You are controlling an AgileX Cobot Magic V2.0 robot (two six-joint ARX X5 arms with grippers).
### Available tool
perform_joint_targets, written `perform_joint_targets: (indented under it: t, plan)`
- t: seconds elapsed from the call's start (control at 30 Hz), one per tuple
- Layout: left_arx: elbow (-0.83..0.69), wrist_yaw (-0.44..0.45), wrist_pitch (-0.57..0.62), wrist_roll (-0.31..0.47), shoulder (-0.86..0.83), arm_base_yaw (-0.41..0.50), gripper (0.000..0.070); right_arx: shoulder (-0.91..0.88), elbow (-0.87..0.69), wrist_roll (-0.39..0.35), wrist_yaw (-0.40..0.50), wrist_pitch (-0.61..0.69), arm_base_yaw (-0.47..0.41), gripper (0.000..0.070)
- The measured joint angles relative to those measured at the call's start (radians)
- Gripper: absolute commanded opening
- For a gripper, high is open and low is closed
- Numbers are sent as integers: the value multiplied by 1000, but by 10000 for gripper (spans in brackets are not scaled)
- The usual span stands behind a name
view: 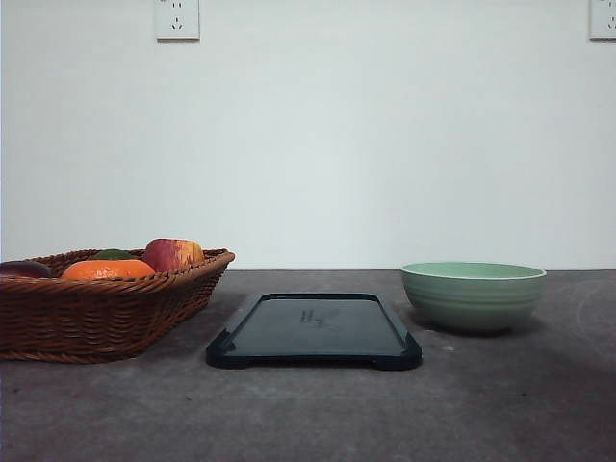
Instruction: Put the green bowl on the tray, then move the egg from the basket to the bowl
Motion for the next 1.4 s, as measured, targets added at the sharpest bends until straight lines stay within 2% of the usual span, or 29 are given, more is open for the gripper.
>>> perform_joint_targets:
  t: [0.07, 0.2, 0.3, 0.4, 0.57, 0.77, 0.97, 1.13, 1.4]
  plan:
    - [0, 6, 1, -75, 0, 0, 0, 0, 0, 90, 0, 17, 0, 9]
    - [0, 13, 58, -127, 1, 0, 0, 0, 0, 161, -8, 116, 0, 9]
    - [0, 13, 174, -126, 1, 0, 0, 0, 0, 179, -25, 224, 0, 8]
    - [0, 13, 247, -124, 1, 0, 0, 0, 11, 184, -51, 221, 0, 8]
    - [33, 14, 190, -45, 12, 0, 0, 49, 80, 181, -78, 124, 0, 8]
    - [177, 15, 71, 80, 97, 0, 0, 190, 203, 110, -165, 57, 0, 8]
    - [313, 24, -49, 173, 230, 0, 0, 394, 359, -21, -199, -51, 0, 8]
    - [440, 48, -131, 252, 372, 0, 0, 580, 451, -109, -234, -80, 0, 8]
    - [577, 130, -238, 305, 638, 0, 0, 872, 605, -135, -261, -172, 2, 8]
